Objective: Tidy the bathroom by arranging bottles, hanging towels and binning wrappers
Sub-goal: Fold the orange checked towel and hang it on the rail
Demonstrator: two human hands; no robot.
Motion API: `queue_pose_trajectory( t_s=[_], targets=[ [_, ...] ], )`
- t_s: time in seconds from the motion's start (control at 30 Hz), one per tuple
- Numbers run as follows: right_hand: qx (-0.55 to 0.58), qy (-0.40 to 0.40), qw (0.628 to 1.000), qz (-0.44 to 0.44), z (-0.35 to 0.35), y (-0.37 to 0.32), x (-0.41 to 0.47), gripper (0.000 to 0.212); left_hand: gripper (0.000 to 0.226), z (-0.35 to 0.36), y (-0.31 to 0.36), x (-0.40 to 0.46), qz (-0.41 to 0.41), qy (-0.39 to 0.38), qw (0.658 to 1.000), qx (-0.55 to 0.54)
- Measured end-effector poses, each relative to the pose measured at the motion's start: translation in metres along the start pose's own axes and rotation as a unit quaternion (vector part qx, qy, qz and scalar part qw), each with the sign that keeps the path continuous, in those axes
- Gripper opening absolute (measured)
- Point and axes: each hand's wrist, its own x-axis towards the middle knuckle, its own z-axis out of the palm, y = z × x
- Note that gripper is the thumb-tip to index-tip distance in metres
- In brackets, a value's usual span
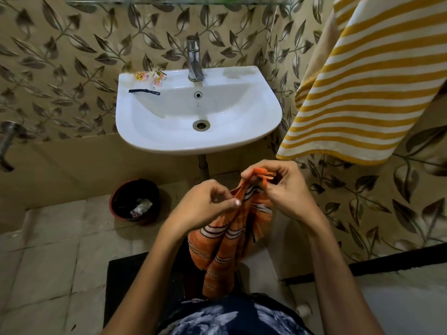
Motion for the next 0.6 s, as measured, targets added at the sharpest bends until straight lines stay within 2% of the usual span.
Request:
queue_pose_trajectory(
  t_s=[0.1, 0.17, 0.3, 0.4, 0.47, 0.53, 0.6],
  targets=[
    [0.012, 0.031, 0.999, -0.023, -0.003, -0.006, -0.001, 0.021, 0.012, -0.001, -0.002, 0.002, 0.114, 0.017, 0.992, -0.057],
    [0.002, 0.033, 0.999, -0.032, -0.004, -0.007, -0.002, 0.024, 0.005, 0.001, -0.002, 0.002, 0.158, 0.013, 0.983, -0.095],
    [-0.024, 0.025, 0.998, -0.044, -0.005, -0.009, -0.005, 0.032, 0.002, 0.006, -0.003, 0.000, 0.193, -0.012, 0.967, -0.167],
    [-0.026, 0.033, 0.997, -0.057, -0.006, -0.011, -0.008, 0.036, 0.012, 0.010, -0.005, 0.001, 0.202, -0.016, 0.962, -0.185],
    [-0.022, 0.048, 0.996, -0.070, -0.005, -0.013, -0.009, 0.027, 0.014, 0.014, -0.004, 0.002, 0.203, -0.008, 0.964, -0.172],
    [0.004, 0.054, 0.995, -0.085, -0.005, -0.016, -0.011, 0.002, 0.018, 0.021, -0.008, 0.005, 0.213, -0.003, 0.971, -0.110],
    [0.023, 0.070, 0.994, -0.087, -0.004, -0.021, -0.014, 0.016, 0.021, 0.027, -0.014, 0.007, 0.218, -0.004, 0.975, -0.045]
  ],
)
